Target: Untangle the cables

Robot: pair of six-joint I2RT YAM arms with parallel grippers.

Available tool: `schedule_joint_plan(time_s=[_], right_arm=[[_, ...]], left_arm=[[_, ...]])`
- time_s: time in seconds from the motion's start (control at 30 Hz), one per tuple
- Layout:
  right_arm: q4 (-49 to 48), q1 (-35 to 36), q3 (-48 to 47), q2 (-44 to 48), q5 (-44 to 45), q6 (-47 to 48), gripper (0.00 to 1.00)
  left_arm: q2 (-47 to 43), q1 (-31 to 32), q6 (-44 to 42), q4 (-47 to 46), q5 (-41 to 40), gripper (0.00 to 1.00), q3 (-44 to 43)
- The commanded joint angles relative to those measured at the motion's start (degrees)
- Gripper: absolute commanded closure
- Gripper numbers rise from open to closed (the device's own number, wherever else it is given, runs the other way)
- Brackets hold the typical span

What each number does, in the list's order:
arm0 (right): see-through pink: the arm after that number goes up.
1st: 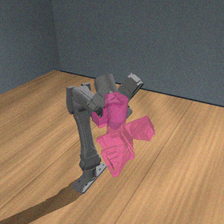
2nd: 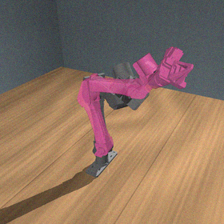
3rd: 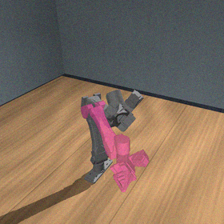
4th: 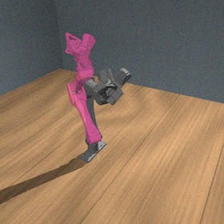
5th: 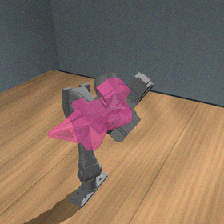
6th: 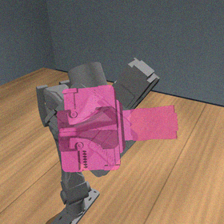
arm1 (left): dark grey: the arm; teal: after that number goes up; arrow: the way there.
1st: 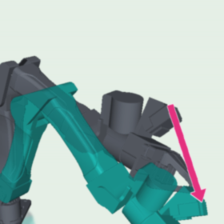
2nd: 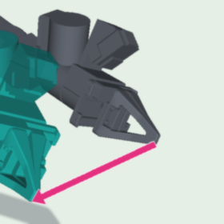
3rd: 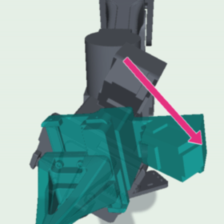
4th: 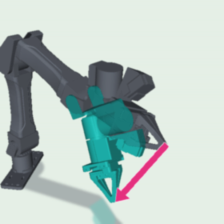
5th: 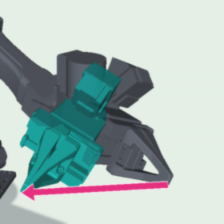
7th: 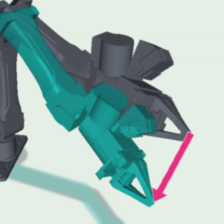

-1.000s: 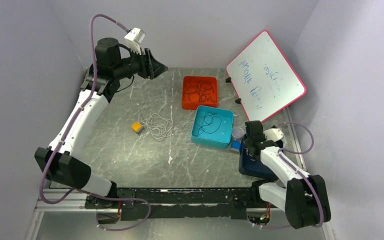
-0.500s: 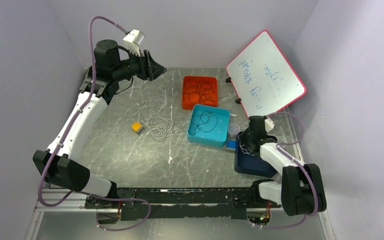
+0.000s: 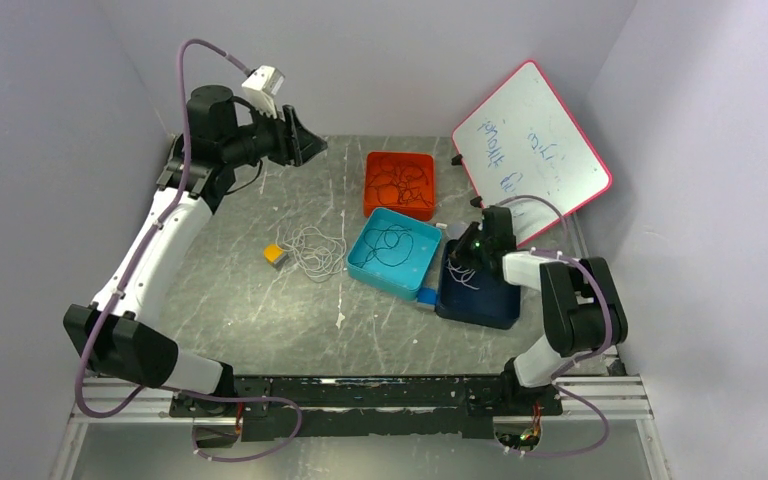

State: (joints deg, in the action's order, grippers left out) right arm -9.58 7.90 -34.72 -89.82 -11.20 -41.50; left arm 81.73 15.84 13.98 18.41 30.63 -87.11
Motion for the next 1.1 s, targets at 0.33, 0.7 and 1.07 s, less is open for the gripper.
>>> schedule_joint_plan(time_s=[0.33,0.7,1.07], right_arm=[[8.8,2.0,-5.0,7.8,10.3,5.0,0.42],[20.9,2.0,-5.8,22.1,16.3,10.6,0.3],[11.6,2.5,-5.7,28.3,1.7,16.9,0.33]], left_arm=[[-4.9,-6.5,2.1,3.9,-7.6,0.38,7.3],[-2.6,-6.8,0.4,9.5,-13.5,0.34,10.3],[2.0,-6.1,0.4,8.1,-16.2,0.35,21.5]])
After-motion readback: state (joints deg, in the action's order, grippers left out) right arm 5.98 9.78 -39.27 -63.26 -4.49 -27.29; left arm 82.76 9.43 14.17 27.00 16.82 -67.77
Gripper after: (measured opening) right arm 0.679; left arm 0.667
